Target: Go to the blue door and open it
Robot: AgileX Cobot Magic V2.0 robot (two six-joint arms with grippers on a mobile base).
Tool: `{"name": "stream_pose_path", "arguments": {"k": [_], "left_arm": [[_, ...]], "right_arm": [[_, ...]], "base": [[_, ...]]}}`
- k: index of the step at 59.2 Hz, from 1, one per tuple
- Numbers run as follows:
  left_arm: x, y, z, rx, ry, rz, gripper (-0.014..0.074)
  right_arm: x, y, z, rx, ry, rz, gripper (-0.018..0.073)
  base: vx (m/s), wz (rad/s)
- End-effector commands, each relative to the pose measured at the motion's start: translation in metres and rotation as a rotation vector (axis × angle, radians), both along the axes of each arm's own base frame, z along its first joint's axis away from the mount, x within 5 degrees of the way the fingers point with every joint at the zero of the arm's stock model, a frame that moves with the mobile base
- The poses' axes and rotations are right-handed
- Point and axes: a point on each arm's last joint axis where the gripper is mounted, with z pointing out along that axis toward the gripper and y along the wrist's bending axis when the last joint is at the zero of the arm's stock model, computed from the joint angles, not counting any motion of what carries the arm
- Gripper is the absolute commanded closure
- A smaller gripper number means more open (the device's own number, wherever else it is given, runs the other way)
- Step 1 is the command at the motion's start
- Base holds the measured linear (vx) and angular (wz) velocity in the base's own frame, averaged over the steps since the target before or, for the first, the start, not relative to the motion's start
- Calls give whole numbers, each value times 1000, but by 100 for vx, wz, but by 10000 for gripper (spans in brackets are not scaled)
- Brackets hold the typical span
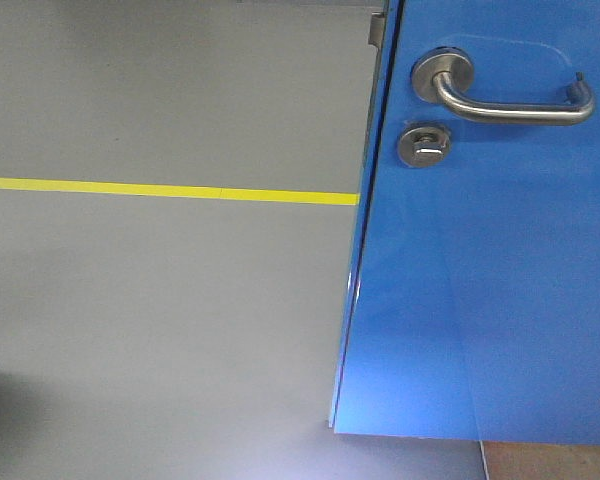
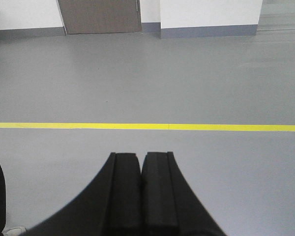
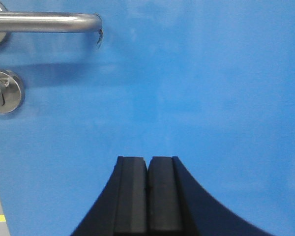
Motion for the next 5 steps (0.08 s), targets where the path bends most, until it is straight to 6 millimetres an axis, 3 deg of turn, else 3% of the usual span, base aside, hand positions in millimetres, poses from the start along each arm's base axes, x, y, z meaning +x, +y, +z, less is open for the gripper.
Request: {"name": "stream_pose_path", "arguments": {"k": [1,5], "left_arm": [[1,0,6,2,-89,-7,526],[1,0,6,2,-89,-7,526]], "right_arm": [[-1,0,2,-11,-85,-1,557],[-1,0,2,-11,-85,-1,557]], "base": [[0,0],[0,0]]}}
